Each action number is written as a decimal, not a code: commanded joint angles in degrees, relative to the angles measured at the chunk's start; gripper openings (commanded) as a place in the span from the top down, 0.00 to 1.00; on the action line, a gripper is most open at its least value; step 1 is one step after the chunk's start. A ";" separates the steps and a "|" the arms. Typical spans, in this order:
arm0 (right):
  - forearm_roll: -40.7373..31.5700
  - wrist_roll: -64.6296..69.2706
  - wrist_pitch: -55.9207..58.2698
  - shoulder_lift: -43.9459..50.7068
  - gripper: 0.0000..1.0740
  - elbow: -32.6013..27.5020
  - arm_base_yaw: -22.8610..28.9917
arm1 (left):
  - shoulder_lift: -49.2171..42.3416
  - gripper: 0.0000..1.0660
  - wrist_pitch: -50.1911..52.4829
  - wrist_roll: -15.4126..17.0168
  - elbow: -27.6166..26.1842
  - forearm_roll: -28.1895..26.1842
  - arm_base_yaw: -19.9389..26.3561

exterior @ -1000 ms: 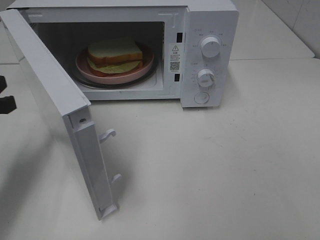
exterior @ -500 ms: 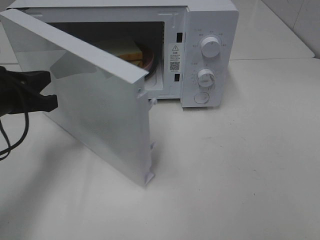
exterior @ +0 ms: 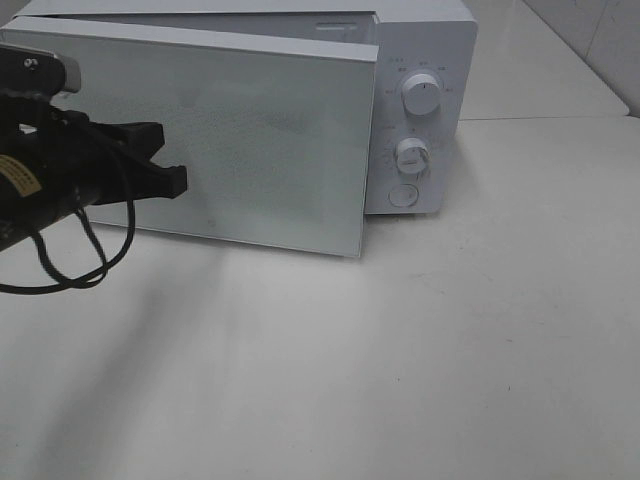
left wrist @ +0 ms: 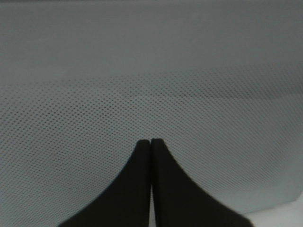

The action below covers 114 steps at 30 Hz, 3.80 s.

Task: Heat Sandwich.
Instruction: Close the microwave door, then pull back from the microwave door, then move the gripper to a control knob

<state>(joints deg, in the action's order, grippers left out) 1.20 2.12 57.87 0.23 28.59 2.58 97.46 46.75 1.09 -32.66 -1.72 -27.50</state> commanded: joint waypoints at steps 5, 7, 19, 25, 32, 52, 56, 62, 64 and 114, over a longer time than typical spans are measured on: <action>-0.11 0.06 -0.92 1.55 0.31 0.00 -0.40 | 3.44 1.00 -0.11 -3.72 -6.70 -8.02 -5.73; -0.11 0.06 -0.92 1.55 0.31 0.00 -0.40 | 4.53 1.00 -0.52 -5.10 -8.31 -9.80 -6.76; -0.11 0.06 -0.92 1.55 0.31 0.00 -0.40 | 9.63 1.00 -3.09 -14.55 -17.76 -20.74 -11.80; -0.11 0.06 -0.92 1.55 0.31 0.00 -0.40 | 12.43 1.00 -5.56 -16.67 -23.38 -22.92 -12.61; -0.11 0.06 -0.92 1.55 0.31 0.00 -0.40 | 14.67 1.00 -7.22 -16.67 -27.96 -23.84 -12.61; -0.11 0.06 -0.92 1.55 0.31 0.00 -0.40 | 16.04 1.00 -16.90 -20.68 -34.66 -26.18 -12.83; -0.11 0.06 -0.92 1.55 0.31 0.00 -0.40 | 13.41 1.00 -17.82 -20.68 -32.09 -26.18 -13.64; -0.11 0.06 -0.92 1.55 0.31 0.00 -0.40 | 9.85 1.00 -22.29 -20.57 -28.65 -26.18 -15.36; -0.11 0.06 -0.92 1.55 0.31 0.00 -0.40 | 9.17 1.00 -23.66 -20.57 -28.19 -26.18 -15.58; -0.11 0.06 -0.92 1.55 0.31 0.00 -0.40 | -14.84 0.07 -103.59 -19.82 -27.04 -17.02 12.26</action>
<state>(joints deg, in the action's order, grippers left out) 1.20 2.12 57.87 0.23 28.59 2.58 83.25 -55.98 -19.02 -59.76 -19.14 -15.70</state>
